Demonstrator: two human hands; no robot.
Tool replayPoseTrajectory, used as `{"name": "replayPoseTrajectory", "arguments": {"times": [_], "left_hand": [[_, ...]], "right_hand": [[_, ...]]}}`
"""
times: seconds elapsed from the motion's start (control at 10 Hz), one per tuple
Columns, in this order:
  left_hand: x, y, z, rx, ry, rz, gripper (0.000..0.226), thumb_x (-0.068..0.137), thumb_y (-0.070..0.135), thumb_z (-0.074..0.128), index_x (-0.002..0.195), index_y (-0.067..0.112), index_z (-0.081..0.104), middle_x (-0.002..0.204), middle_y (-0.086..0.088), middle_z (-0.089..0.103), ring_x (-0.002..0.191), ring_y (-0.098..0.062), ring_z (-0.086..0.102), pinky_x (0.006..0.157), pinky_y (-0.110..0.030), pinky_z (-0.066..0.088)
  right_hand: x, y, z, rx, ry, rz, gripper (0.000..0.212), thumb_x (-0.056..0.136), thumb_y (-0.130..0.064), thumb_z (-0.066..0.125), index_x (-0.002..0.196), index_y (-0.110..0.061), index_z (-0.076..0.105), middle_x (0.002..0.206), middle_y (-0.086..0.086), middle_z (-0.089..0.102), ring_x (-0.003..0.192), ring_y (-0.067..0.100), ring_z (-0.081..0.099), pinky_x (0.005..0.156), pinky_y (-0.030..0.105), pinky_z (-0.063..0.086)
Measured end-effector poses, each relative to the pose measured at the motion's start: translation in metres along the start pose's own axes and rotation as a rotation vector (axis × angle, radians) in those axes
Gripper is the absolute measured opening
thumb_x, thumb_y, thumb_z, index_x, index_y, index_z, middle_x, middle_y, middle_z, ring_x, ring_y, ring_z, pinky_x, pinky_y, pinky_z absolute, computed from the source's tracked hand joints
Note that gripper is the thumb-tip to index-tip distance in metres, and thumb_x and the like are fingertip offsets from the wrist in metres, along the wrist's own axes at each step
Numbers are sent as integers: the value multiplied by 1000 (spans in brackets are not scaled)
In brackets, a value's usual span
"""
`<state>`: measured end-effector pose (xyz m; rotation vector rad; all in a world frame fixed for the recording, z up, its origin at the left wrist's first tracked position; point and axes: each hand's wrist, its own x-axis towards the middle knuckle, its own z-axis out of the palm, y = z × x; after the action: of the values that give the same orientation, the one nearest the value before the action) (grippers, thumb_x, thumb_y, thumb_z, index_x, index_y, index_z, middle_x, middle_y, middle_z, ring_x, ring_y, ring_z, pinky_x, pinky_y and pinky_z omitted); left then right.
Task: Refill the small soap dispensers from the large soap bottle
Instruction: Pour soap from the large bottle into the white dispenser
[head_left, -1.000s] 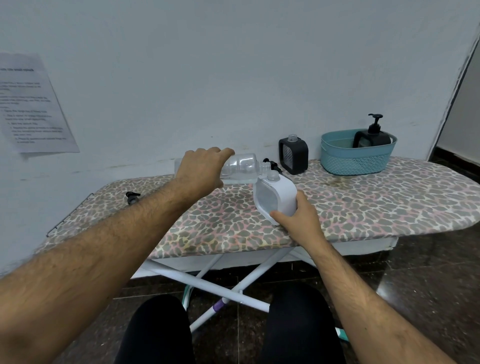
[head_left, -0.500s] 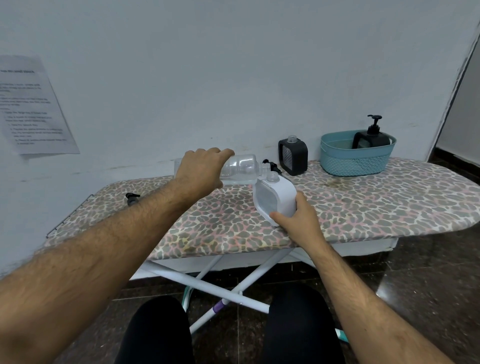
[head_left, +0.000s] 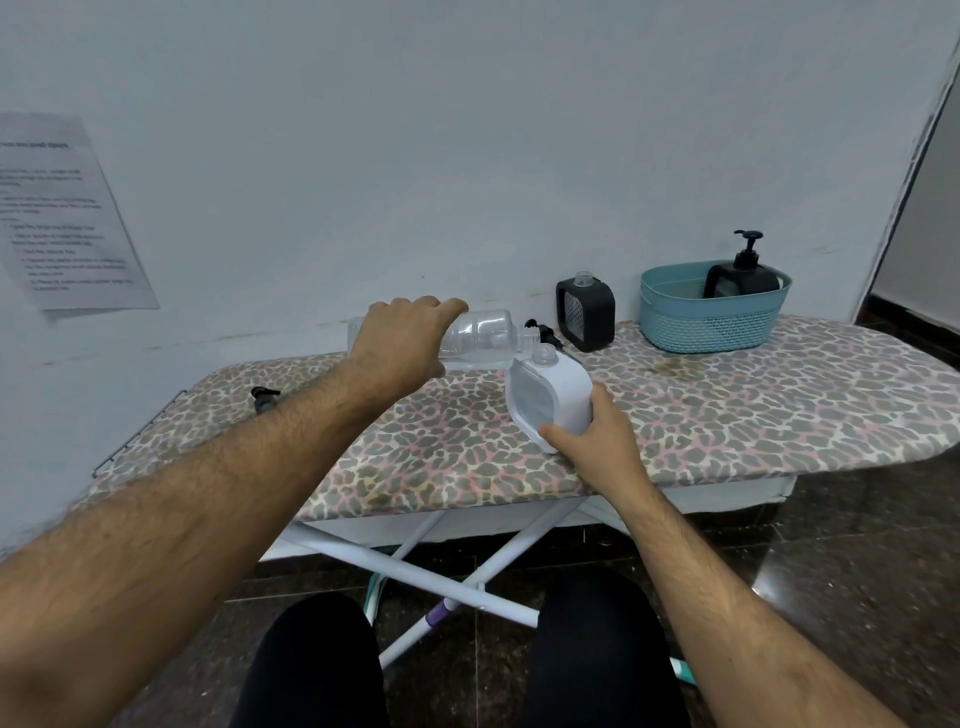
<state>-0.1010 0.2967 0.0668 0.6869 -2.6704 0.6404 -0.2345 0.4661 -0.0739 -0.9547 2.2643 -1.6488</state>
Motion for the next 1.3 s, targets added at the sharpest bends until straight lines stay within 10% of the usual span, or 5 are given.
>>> {"name": "replayPoseTrajectory", "arguments": {"times": [1.3], "left_hand": [[1, 0, 5, 1, 3, -3, 77, 79, 37, 81, 144, 28, 39, 129, -1, 62, 107, -27, 62, 91, -43, 47]], "right_hand": [[-1, -1, 0, 10, 2, -9, 58, 79, -26, 78, 128, -15, 48, 113, -3, 55, 101, 18, 56, 61, 17, 44]]}}
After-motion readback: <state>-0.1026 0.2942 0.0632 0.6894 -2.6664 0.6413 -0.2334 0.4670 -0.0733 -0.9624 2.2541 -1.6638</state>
